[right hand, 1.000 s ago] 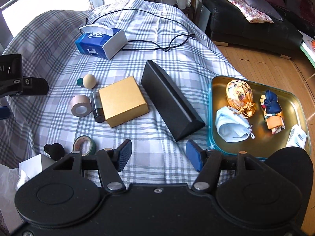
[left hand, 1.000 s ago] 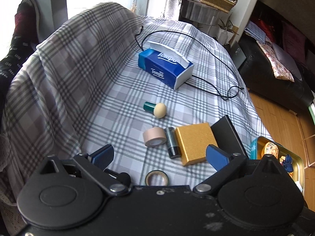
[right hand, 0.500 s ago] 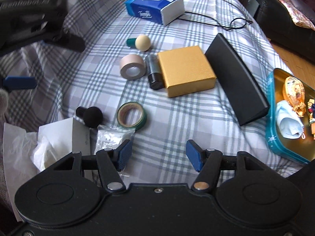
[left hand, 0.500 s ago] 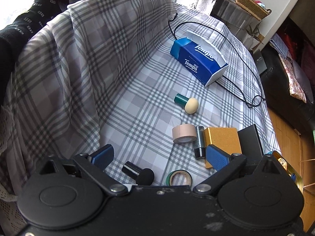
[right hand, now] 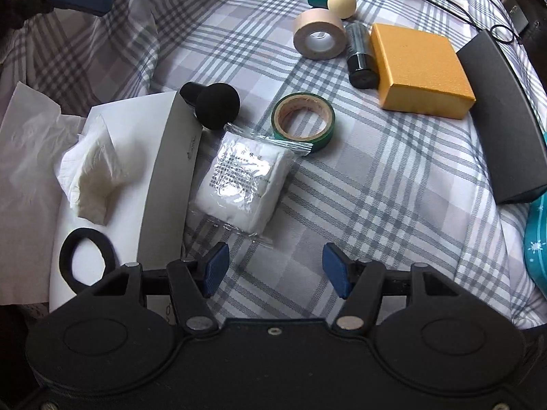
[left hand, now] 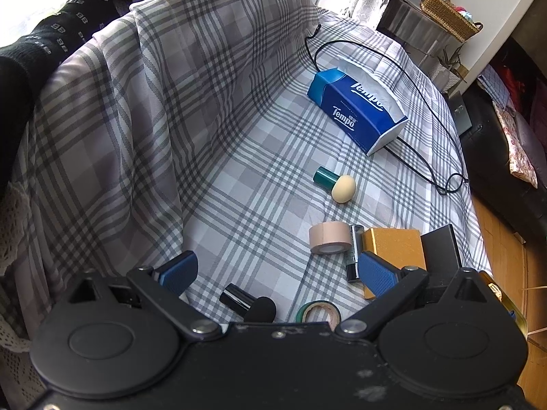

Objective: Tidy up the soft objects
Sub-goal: 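Move both open tools over to the small items on the plaid cloth, then grasp the green tape roll with the right tool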

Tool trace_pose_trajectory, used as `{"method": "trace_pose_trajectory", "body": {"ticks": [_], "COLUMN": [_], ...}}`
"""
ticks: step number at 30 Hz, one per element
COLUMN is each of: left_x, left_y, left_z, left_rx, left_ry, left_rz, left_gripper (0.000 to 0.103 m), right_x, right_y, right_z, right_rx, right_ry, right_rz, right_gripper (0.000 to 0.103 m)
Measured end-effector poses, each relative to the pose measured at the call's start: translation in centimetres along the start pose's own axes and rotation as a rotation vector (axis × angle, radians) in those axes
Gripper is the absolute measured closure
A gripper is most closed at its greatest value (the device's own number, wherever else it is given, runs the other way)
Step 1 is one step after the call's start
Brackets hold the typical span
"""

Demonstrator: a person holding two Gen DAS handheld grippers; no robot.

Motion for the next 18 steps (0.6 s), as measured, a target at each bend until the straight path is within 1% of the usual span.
{"method": "trace_pose_trajectory", "body": {"ticks": [3,7,11,14,18], "left_x": [-0.1,-0.2,-0.2,-0.3,-0.2], "left_y": [-0.1,-0.4,-1.1,-1.7,-2.6], "left_z": [0.2,0.5,0.6,0.8,0.8], "left_rx": [-0.006,-0.017,-0.034,-0.049,-0.053], "left_ry": [0.01,0.019,0.023,0.029,0.041], "left_rz": [0.0,0.004,0.018,0.029,0.053], "left_gripper": [0.003,0.003,0.003,0.003,0.003], "right_x": [-1.2,-3.3,-5.4,-6.0,-5.7], "right_y": [-0.5,-0.9,-1.1,-1.0,-0.5], "right_z": [-0.2,-1.0,-2.8,-4.6,-6.3], "right_rx": [0.0,0.022,0.054,0.076,0.086], "right_ry": [-0.005,-0.032,-0.096,-0.169,-0.233], "right_rz": [-0.019,-0.065,-0.104,-0.113,-0.118], "right_gripper": [0.044,0.044,0.044,0.045,0.045]}}
Point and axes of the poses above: each gripper's, at about its wrist camera, not at the fingertips, and y roughly against the way its jaws point, z to its left, x to its underside, the point moved 2 cm from there along -y, roughly the way its jaws point, and after that the axes turned 6 degrees about z, right-handed, at the moved point
